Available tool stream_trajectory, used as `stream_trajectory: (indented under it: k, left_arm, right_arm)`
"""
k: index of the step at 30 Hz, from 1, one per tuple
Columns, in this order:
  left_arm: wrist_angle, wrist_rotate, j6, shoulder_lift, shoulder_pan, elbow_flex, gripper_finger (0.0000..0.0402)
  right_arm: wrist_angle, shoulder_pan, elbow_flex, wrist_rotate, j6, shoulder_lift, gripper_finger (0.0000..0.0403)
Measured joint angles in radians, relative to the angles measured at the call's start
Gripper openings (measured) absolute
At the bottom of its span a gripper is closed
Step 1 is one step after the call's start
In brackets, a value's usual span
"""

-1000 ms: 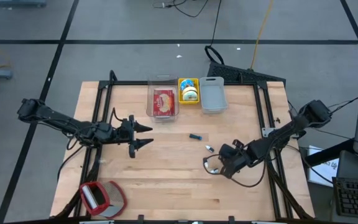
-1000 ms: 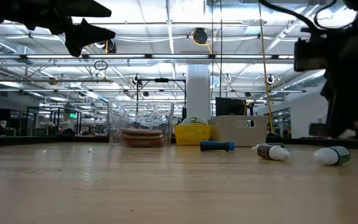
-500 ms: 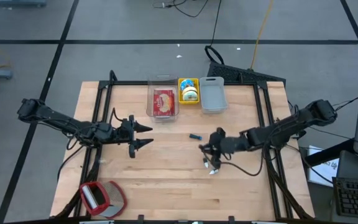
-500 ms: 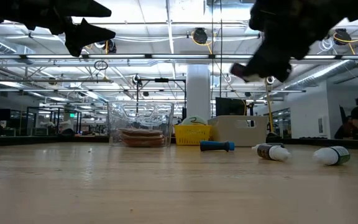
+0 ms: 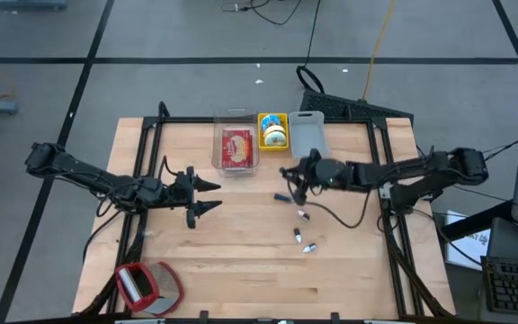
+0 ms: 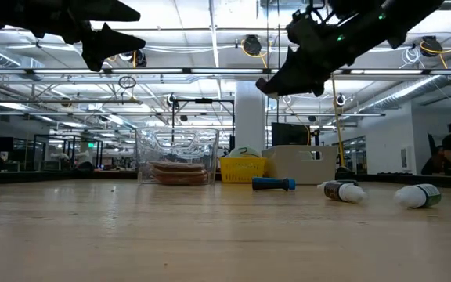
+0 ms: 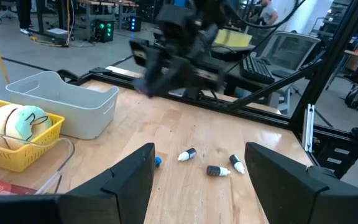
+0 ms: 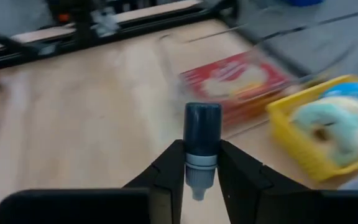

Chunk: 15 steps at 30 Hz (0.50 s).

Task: Pick & Place Food Item
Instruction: Put the violet food coloring bottle into the grey bin

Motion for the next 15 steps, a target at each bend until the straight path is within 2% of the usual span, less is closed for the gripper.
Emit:
stream_trajectory:
  k: [4, 15]
  left_arm:
    - [0.0, 0.0, 0.0, 0.0, 0.0, 0.0, 0.0253]
    - [0.0, 0.0, 0.0, 0.0, 0.0, 0.0, 0.0253]
  right_arm:
    - [0.027, -0.118, 0.001, -0.02, -0.042, 0.0, 0.0069]
    - [0.025, -0.508, 0.005, -0.313, -0.035, 0.001, 0.0067]
